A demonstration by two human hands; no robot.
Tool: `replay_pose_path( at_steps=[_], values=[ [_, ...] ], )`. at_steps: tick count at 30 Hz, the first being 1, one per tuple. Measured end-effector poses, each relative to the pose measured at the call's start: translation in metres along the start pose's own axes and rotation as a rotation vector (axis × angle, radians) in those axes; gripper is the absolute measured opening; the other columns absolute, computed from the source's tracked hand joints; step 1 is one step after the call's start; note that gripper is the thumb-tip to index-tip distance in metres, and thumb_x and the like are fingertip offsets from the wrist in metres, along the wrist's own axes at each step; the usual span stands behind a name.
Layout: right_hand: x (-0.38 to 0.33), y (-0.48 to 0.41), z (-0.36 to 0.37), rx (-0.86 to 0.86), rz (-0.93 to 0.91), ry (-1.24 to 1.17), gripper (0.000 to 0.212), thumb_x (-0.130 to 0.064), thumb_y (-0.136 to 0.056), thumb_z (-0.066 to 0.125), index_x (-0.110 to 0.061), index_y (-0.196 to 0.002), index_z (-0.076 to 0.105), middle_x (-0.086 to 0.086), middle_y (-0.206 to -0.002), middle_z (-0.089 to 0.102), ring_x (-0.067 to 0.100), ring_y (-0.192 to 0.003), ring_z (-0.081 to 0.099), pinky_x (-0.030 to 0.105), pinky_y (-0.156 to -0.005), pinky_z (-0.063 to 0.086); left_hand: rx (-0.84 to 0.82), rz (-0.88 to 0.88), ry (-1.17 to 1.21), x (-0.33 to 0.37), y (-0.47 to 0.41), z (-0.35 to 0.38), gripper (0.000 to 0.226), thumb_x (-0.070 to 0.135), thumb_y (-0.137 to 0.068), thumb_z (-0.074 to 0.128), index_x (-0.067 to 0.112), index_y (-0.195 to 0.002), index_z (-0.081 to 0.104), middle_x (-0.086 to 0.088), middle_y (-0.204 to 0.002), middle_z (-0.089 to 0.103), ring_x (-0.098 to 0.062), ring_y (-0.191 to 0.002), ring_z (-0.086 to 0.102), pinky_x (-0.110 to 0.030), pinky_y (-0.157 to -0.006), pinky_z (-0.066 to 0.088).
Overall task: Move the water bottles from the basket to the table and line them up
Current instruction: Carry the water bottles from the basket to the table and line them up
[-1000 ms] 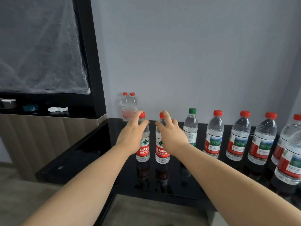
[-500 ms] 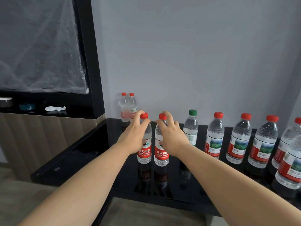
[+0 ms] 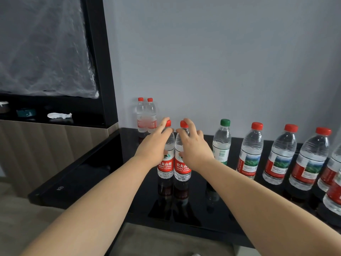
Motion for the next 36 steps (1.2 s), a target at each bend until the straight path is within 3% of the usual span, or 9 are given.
replay_pose_path(
  at_steps=[8,15,21,29,36],
  values=[
    [0.003,-0.024,0.017,0.012,0.027,-0.004,0.081,-0.007,-0.085,0.076,-0.022,-0.152,0.033,-0.006,-0.164,-0.007,0.034,-0.123,0.041,0.038,-0.083,0.058,0.015,-0.010,0.042,-0.017,-0.022,0.016,0.083,-0.007,-0.078,0.077,0.022,-0.146,0.041,0.018,-0.167,-0.009,-0.022,-0.089,0.066,-0.039,-0.068,0.061],
    [0.007,-0.054,0.037,0.032,0.044,0.013,0.078,-0.003,-0.084,0.075,-0.022,-0.148,0.035,-0.007,-0.163,-0.007,0.034,-0.122,0.042,0.037,-0.077,0.058,0.045,0.001,0.058,-0.035,-0.046,0.031,0.082,-0.006,-0.079,0.078,0.020,-0.147,0.041,0.016,-0.167,-0.007,-0.024,-0.100,0.066,-0.038,-0.072,0.062],
    [0.012,-0.084,0.056,0.033,0.056,0.006,0.081,-0.005,-0.086,0.075,-0.024,-0.152,0.033,-0.009,-0.165,-0.010,0.035,-0.129,0.041,0.038,-0.084,0.058,0.057,0.008,0.037,-0.051,-0.069,0.043,0.081,-0.006,-0.082,0.074,0.018,-0.151,0.039,0.013,-0.168,-0.008,-0.025,-0.116,0.061,-0.034,-0.075,0.060],
    [0.019,-0.130,0.084,0.034,0.067,-0.014,0.081,-0.007,-0.088,0.075,-0.024,-0.154,0.032,-0.007,-0.167,-0.011,0.036,-0.131,0.041,0.038,-0.089,0.057,0.048,0.012,0.050,-0.084,-0.109,0.062,0.079,-0.009,-0.079,0.074,0.019,-0.145,0.042,0.013,-0.167,-0.007,-0.025,-0.102,0.065,-0.037,-0.073,0.060],
    [0.032,-0.174,0.113,0.067,0.069,-0.033,0.078,-0.002,-0.086,0.074,-0.024,-0.151,0.036,-0.008,-0.167,-0.009,0.035,-0.126,0.041,0.036,-0.082,0.057,0.052,0.012,0.058,-0.114,-0.149,0.086,0.082,-0.010,-0.078,0.075,0.019,-0.147,0.041,0.013,-0.168,-0.008,-0.027,-0.108,0.065,-0.035,-0.075,0.058]
  ],
)
Point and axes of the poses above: each hand's wrist, its own y-axis away from the middle knuckle, its own z-axis out of the palm, x = y × z, the point moved 4 cm from there along -y, towards the middle knuckle
